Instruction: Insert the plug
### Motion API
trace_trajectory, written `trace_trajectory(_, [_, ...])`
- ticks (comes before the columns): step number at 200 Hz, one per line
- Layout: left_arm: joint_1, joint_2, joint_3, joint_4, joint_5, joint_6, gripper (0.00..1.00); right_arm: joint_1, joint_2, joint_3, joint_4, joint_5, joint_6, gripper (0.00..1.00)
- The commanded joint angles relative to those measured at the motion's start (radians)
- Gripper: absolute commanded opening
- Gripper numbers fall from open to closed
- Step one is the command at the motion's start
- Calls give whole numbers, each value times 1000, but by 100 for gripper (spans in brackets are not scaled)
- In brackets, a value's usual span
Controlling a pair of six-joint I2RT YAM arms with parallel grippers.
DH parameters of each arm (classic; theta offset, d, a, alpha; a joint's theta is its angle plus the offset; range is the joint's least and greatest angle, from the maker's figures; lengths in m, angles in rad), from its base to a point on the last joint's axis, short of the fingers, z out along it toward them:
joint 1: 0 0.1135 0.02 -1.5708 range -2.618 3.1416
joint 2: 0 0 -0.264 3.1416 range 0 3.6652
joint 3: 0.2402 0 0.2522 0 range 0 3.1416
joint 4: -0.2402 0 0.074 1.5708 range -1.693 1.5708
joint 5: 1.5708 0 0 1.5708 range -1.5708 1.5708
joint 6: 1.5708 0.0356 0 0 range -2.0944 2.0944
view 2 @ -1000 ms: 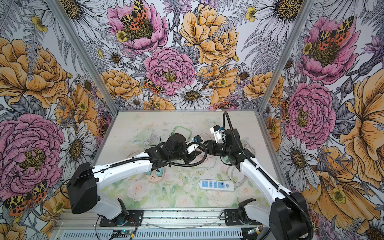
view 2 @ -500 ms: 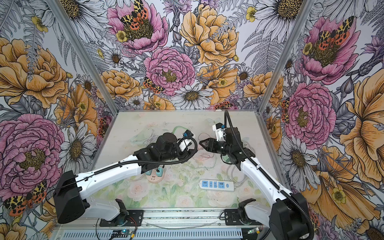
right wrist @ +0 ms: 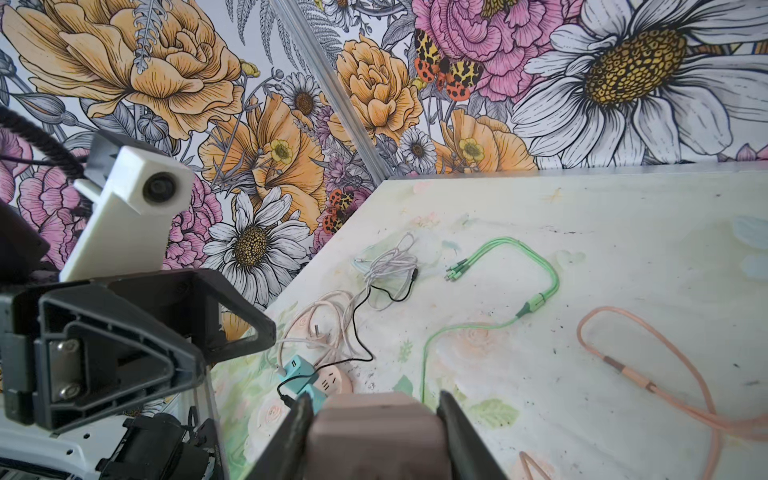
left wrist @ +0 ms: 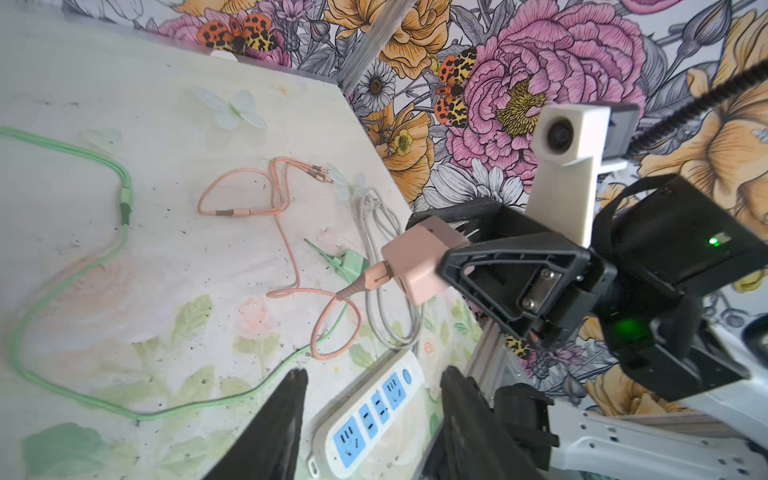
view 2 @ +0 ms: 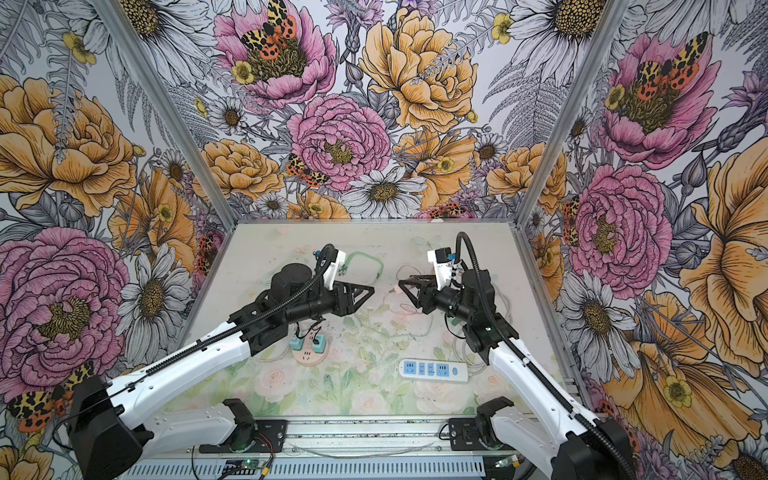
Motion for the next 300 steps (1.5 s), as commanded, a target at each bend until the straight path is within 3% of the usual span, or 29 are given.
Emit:
trace_trajectory(1, [16, 43, -91, 284, 135, -341, 54, 26, -31, -22, 128, 4, -132, 7])
trace_trajectory(17, [8, 76, -118, 384, 145, -416, 54, 43, -56, -77, 237, 4, -193, 5])
trace_trajectory(42, [-17, 96, -110, 417, 109, -438, 54, 55, -91, -178, 455, -14, -221, 5])
trace_trajectory(116, [-42, 164, -210, 757, 82, -696, 55, 90, -87, -212, 490, 54, -332, 3])
trace_trajectory(154, [-49, 185, -239, 803, 59, -732, 55, 106, -58, -222, 578, 68, -338, 3])
trace_trajectory(230, [-66, 355, -238, 1125, 77, -866, 54, 149, 13, -231, 637, 47, -338, 3])
trace_trajectory(300, [-100, 408, -186, 1192, 81, -900, 45, 149, 26, -247, 644, 82, -363, 3])
